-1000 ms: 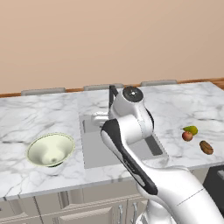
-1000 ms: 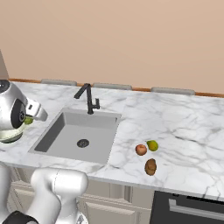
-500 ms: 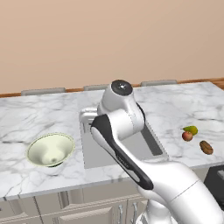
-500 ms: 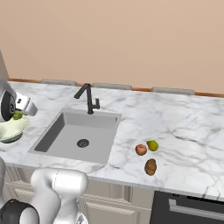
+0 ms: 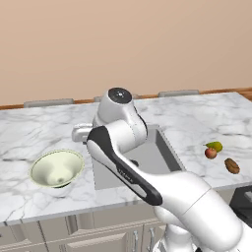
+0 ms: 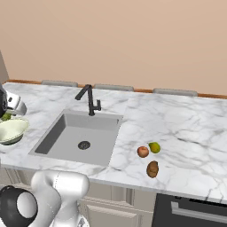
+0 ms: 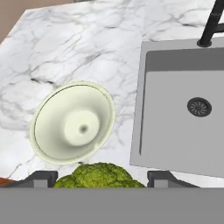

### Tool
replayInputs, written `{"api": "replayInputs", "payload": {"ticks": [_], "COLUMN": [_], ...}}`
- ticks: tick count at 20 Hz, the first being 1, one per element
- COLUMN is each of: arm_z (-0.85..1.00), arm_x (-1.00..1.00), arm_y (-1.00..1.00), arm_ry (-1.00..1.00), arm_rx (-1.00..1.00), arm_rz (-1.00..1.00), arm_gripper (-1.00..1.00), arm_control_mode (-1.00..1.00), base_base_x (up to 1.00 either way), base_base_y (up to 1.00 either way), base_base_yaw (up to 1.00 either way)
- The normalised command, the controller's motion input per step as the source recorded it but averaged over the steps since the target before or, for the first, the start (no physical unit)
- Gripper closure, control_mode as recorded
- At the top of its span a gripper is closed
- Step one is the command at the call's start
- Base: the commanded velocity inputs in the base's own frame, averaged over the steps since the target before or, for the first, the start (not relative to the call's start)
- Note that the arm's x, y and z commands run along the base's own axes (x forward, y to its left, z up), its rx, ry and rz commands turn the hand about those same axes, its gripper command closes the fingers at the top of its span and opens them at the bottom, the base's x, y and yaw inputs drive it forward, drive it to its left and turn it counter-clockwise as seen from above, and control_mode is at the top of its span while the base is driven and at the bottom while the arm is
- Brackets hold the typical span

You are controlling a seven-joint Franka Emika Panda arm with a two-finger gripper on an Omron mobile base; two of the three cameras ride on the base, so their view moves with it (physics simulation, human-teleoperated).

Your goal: There is a mixed pile of frozen fruits and vegetables on the counter. Locate all the frozen vegetables and place the items in a bowl on the counter. Take all the frozen fruits and defrost them in a running sink.

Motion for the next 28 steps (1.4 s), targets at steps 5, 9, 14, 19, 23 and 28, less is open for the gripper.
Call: {"api": "replayInputs", "payload": {"ticks": [5, 9, 14, 19, 23, 28], "arm_z": [-0.27, -0.24, -0.33, -0.36, -0.23, -0.2], "arm_x": [0.09, 0.24, 0.25, 0.05, 0.0, 0.0], "arm_y": [0.46, 0.24, 0.2, 0.2, 0.15, 0.12], "arm_ry": [0.0, 0.0, 0.0, 0.0, 0.01, 0.01], "arm_rx": [0.0, -0.02, -0.01, 0.0, 0.0, 0.0], "arm_rz": [0.05, 0.0, 0.0, 0.0, 0.0, 0.0], "arm_gripper": [1.0, 1.0, 1.0, 1.0, 1.0, 1.0], "arm_control_mode": [-1.0, -1.0, -1.0, -1.0, -1.0, -1.0], "base_base_x": [0.0, 0.0, 0.0, 0.0, 0.0, 0.0], "base_base_y": [0.0, 0.0, 0.0, 0.0, 0.0, 0.0], "base_base_yaw": [0.0, 0.0, 0.0, 0.0, 0.0, 0.0]}}
